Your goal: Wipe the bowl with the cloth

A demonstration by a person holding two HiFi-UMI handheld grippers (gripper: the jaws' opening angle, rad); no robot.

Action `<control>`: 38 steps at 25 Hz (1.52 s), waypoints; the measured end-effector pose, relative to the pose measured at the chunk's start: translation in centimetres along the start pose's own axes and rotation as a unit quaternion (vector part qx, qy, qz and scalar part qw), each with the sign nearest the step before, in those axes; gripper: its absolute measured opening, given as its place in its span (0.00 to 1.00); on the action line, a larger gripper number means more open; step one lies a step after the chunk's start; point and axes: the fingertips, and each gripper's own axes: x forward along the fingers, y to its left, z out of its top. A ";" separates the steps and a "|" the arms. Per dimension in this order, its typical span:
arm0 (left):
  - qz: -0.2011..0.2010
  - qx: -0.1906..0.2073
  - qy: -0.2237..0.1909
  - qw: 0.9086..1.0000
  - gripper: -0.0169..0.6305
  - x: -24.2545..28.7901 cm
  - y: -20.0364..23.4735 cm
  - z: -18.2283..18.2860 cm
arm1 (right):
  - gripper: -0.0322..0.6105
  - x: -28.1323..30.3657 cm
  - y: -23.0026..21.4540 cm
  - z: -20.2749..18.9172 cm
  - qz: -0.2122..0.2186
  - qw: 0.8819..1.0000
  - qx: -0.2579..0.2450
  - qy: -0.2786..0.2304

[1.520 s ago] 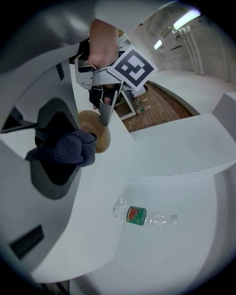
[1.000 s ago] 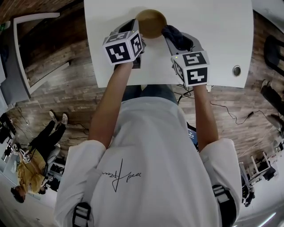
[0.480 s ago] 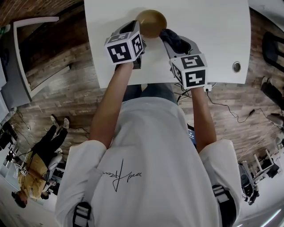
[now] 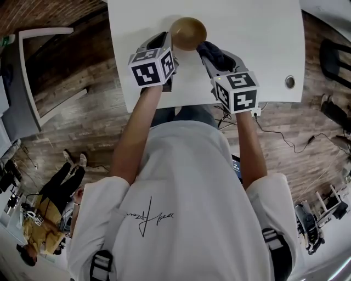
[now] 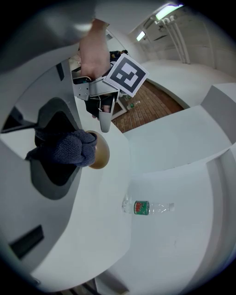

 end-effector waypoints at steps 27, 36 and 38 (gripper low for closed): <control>-0.152 0.049 -0.099 0.982 0.00 -13.3 -5.7 4.5 | 0.24 -9.0 7.1 4.5 0.003 0.996 -0.005 -0.093; -0.163 0.049 -0.133 0.976 0.01 -16.3 -5.3 6.5 | 0.24 -11.4 8.4 6.7 0.000 0.992 -0.016 -0.125; -0.165 0.046 -0.138 0.975 0.01 -16.8 -5.1 6.7 | 0.24 -11.8 8.8 7.2 0.000 0.991 -0.016 -0.131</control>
